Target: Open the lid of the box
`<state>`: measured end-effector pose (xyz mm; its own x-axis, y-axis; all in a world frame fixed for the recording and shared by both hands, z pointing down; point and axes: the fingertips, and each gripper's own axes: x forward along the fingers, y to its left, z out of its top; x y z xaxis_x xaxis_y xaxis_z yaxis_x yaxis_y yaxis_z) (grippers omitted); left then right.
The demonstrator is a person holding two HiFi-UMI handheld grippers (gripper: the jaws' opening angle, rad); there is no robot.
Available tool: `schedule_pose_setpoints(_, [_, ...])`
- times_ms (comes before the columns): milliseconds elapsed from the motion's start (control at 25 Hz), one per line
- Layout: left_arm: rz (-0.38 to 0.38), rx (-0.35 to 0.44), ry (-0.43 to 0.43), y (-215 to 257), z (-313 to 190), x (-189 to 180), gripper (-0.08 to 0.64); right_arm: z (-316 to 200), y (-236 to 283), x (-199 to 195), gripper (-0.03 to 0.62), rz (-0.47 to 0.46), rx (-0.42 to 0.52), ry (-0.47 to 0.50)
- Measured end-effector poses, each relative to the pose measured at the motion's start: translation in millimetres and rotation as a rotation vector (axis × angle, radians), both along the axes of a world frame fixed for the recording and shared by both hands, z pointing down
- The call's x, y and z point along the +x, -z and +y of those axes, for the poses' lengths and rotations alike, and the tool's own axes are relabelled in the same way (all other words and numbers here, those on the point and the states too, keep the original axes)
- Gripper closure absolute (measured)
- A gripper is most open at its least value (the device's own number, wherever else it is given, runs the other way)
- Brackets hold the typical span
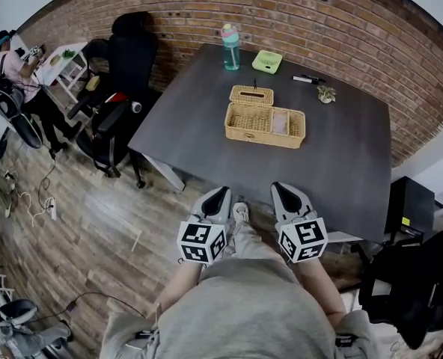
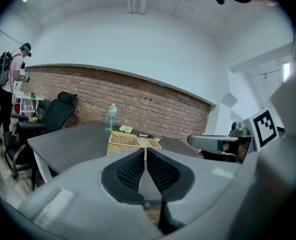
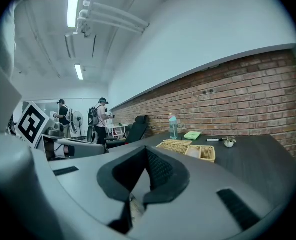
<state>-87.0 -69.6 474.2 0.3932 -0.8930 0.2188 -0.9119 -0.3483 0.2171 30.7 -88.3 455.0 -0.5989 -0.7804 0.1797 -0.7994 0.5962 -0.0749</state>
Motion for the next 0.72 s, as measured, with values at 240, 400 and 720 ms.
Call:
schedule_pose_setpoints(240, [-0.001,0.003,0.001,3.0,2.0,-1.4,0.532,3.3,1.8,-2.1,0.589,-0.006,0.003,0.003])
schedule_pose_setpoints(400, [-0.002,0.008,0.002,4.5,2.1,-2.3,0.532,3.9,2.9,-3.6,0.59,-0.01,0.005,0.003])
schedule_pose_setpoints(720, [0.002,0.014,0.0,5.5,2.7,-2.2,0.532,6.2,0.8,-4.6,0.592,-0.01,0.005,-0.003])
